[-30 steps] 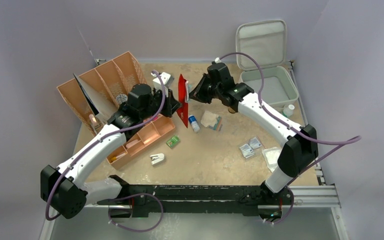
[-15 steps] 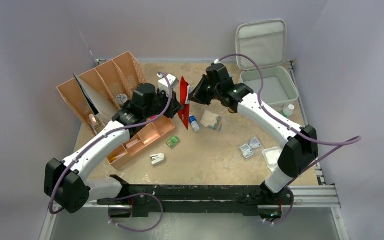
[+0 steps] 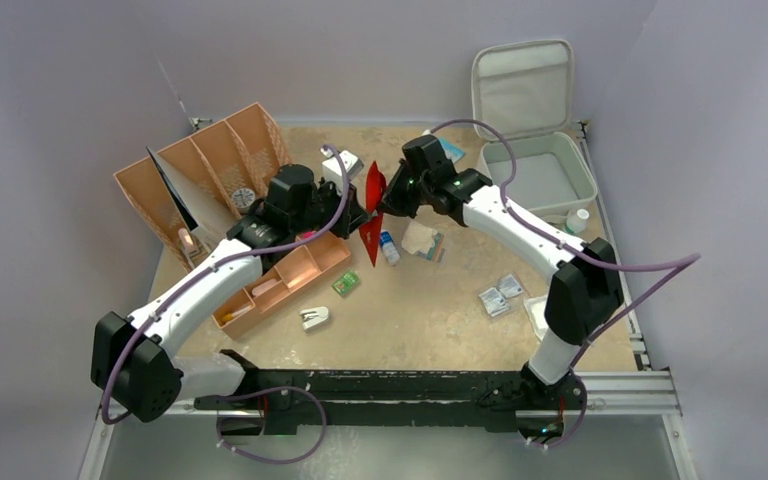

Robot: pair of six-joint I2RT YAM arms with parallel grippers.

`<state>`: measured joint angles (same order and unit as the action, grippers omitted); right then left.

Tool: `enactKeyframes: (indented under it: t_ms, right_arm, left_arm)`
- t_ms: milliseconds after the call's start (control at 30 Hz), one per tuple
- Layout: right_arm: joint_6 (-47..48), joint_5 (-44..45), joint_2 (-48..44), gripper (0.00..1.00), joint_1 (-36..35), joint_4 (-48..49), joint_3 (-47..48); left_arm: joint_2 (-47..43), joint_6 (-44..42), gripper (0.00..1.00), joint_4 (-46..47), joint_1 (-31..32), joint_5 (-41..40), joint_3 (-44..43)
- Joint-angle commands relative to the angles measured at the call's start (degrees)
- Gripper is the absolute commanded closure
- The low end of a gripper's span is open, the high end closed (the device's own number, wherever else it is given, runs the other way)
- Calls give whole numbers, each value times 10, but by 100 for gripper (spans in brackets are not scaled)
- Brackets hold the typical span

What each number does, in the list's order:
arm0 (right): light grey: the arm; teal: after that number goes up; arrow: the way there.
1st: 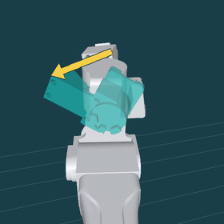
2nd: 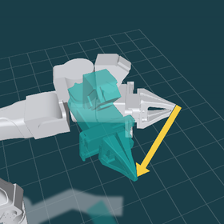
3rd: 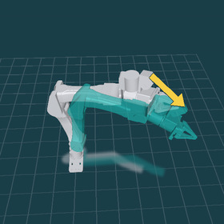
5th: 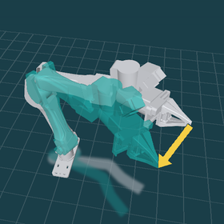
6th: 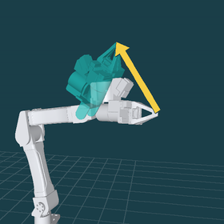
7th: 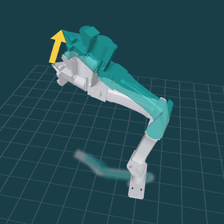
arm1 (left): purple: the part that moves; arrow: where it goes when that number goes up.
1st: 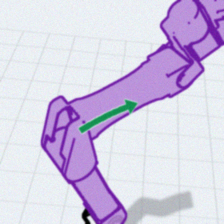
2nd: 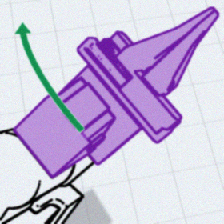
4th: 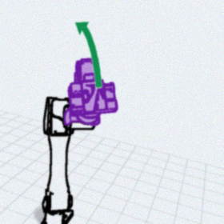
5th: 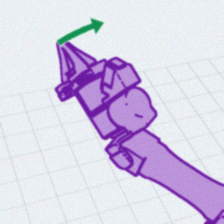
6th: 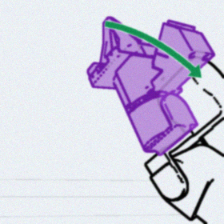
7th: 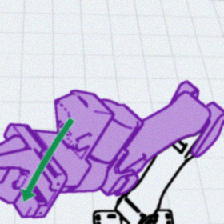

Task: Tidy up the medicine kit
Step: Place the medical item at the medicine pouch.

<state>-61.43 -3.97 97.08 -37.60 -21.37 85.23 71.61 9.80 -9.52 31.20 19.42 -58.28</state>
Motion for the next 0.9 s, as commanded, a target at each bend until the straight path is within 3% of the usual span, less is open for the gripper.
enactKeyframes:
  t_ms: [0,200,367,667,867]
  right_arm:
    - [-5,10,18,98,-4,-18,24]
    - [-8,33,21,84,-4,-33,32]
    - [37,-7,-11,71,-4,-45,32]
    - [222,-78,-139,58,-3,11,-71]
    - [379,-179,-209,57,-2,72,-138]
  left_arm:
    - [0,-19,100,18,1,38,-27]
    - [4,-28,100,5,1,26,-30]
    - [4,-10,100,-16,0,-23,-36]
    - [11,47,100,-57,0,-3,-66]
    - [8,79,100,-83,-1,19,-91]
